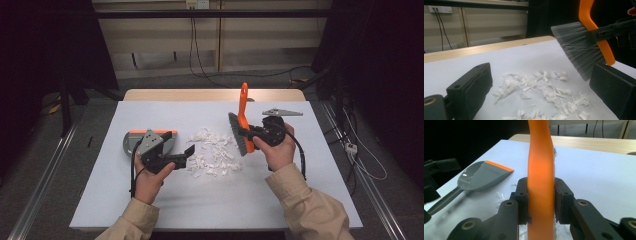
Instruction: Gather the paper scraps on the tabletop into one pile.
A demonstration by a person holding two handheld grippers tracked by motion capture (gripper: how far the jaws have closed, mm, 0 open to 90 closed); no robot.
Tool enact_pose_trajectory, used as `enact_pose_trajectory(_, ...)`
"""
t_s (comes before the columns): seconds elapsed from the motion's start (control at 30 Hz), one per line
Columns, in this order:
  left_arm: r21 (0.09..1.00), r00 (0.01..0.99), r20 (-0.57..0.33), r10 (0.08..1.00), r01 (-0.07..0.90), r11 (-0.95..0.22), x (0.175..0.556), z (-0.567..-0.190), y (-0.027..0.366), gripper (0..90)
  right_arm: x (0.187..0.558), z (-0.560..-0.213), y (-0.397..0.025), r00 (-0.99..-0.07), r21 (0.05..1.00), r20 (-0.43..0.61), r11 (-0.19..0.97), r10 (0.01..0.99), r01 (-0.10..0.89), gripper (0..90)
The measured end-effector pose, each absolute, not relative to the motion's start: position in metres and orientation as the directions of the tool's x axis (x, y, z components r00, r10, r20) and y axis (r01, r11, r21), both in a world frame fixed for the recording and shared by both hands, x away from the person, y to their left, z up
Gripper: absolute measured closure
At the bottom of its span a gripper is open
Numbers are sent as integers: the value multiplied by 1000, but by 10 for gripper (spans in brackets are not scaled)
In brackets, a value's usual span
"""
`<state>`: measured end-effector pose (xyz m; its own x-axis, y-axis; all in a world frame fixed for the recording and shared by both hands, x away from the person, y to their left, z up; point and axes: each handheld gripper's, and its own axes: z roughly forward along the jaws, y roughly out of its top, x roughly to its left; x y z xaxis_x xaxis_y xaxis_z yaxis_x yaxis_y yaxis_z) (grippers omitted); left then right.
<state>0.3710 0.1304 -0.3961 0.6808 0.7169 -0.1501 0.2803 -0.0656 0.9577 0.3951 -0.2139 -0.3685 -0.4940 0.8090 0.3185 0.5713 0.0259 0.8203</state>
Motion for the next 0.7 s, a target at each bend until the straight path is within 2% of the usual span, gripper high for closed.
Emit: enact_pose_trajectory(0.7,954,665,-160,730,293,-58,364,-395,173,44,393,-375,-249,-440,802,288,37,851,596,695)
